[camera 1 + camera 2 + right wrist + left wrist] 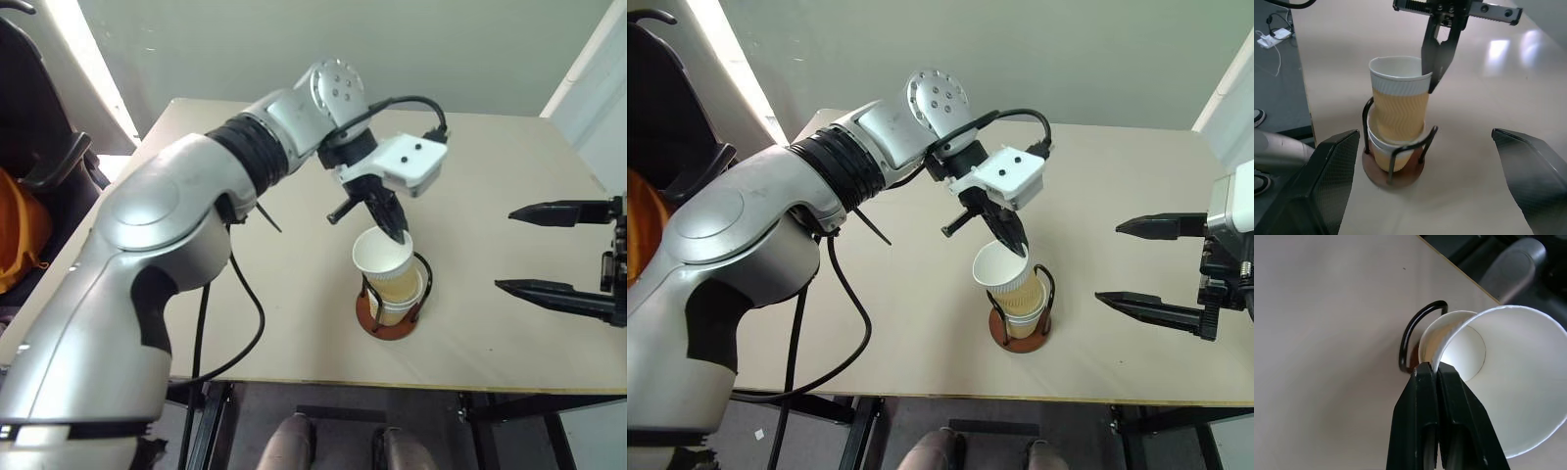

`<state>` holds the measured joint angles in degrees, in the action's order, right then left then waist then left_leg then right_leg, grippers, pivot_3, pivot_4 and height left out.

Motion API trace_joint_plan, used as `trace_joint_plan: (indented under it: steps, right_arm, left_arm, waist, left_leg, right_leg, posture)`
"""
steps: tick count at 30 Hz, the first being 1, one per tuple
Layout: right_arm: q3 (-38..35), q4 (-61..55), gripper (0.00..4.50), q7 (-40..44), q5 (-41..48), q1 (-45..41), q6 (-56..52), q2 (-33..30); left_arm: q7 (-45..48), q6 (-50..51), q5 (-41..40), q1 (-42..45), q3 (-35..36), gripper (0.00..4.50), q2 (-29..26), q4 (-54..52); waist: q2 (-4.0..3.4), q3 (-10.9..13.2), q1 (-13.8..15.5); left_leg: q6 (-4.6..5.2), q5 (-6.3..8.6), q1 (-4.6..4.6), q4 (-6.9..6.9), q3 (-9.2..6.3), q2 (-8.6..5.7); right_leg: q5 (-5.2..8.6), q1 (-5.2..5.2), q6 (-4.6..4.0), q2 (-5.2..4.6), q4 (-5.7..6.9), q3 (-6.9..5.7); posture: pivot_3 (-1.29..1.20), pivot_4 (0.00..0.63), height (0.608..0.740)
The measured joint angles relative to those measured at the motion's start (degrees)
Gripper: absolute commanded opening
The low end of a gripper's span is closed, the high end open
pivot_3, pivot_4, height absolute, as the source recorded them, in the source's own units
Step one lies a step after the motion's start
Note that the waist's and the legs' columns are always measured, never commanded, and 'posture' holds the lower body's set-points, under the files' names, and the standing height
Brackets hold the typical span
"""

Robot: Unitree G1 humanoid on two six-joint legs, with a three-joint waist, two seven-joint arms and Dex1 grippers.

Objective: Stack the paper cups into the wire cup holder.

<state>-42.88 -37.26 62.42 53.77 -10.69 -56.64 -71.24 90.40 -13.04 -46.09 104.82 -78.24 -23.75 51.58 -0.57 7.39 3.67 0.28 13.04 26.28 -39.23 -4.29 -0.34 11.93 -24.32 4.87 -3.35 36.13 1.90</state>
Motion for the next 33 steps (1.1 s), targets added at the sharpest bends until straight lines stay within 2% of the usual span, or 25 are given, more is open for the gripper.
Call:
trace_joint_plan:
  steps: [7, 8, 10, 13, 20, 25, 28, 33]
  right_arm:
    - [-0.86, -0.45, 4.5, -0.59, 0.04, 0.64, 0.03, -0.07]
    - [-0.86, -0.49, 4.5, -0.59, 0.04, 0.89, 0.03, -0.1]
    - [-0.86, -0.57, 4.5, -0.59, 0.04, 0.99, 0.04, -0.16]
    - [-0.86, -0.58, 4.5, -0.65, 0.03, 0.98, 0.24, -0.35]
    - [3.12, 0.24, 4.5, -0.93, -0.14, 0.23, 3.03, -1.01]
    - [9.25, 3.69, 4.5, -0.52, -1.92, -2.76, 7.04, -1.44]
    - [14.8, 6.34, 4.5, 0.58, -4.35, -3.86, 9.81, -1.48]
    - [23.81, 12.66, 4.5, 1.33, -7.7, -7.59, 13.05, 0.2]
  left_arm:
    - [0.0, -2.25, 1.19, -0.03, -1.04, 0.06, 2.8, 1.46]
    - [0.0, -2.43, 1.55, -0.04, -1.03, 0.23, 3.29, 1.81]
    - [0.0, -2.88, 2.43, -0.07, -1.01, 0.64, 3.92, 2.59]
    - [0.0, -3.24, 3.29, -0.19, -0.92, 1.62, 4.36, 3.34]
    - [0.02, -3.7, 6.44, -1.54, 3.42, 4.19, 5.4, 6.44]
    - [0.04, -3.71, 10.6, -3.03, 12.33, 4.19, 6.35, 10.71]
    - [0.05, -1.44, 11.52, -5.34, 17.91, 4.19, 1.84, 9.63]
    - [0.14, 8.96, 8.03, -20.99, 25.67, 4.19, -19.13, -6.92]
  waist:
    - [-0.01, 0.0, 0.02]
    - [-0.01, 0.0, 0.02]
    - [-0.01, -0.01, 0.02]
    - [-0.02, -0.01, 0.02]
    - [-0.03, -0.02, 0.02]
    - [-0.04, -0.03, -0.02]
    - [-0.17, -0.1, -0.18]
    - [-0.39, -0.21, -1.96]
  left_leg:
    - [0.08, 0.04, -0.07, -0.08, 0.02, 0.0]
    - [0.09, 0.05, -0.09, -0.09, 0.03, 0.0]
    - [0.09, 0.05, -0.12, -0.08, 0.05, 0.0]
    - [0.09, 0.05, -0.13, -0.08, 0.06, 0.01]
    - [0.1, 0.05, -0.14, -0.18, 0.08, 0.0]
    - [0.15, 0.08, -0.14, -0.34, 0.11, 0.0]
    - [0.16, 0.08, -0.23, -0.33, 0.15, 0.01]
    - [0.15, 0.07, -0.31, -0.36, 0.33, 0.04]
  right_leg:
    - [-0.01, 0.11, 0.02, 0.0, 0.0, 0.01]
    - [-0.01, 0.11, 0.02, 0.0, 0.0, 0.02]
    - [-0.01, 0.11, 0.02, 0.0, 0.02, 0.03]
    - [-0.01, 0.12, 0.02, 0.0, 0.04, 0.03]
    - [-0.02, 0.14, 0.06, 0.0, 0.08, 0.04]
    - [-0.01, 0.15, 0.12, 0.01, 0.16, 0.07]
    - [0.01, 0.16, 0.14, 0.06, 0.21, 0.1]
    - [0.16, -0.06, 0.26, 0.32, 0.6, 0.19]
  posture:
    - [0.0, 0.15, 0.74]
    - [0.0, 0.15, 0.74]
    - [0.0, 0.15, 0.74]
    - [0.0, 0.15, 0.74]
    - [0.0, 0.15, 0.74]
    - [0.0, 0.15, 0.74]
    - [0.0, 0.15, 0.74]
    - [0.0, 0.15, 0.74]
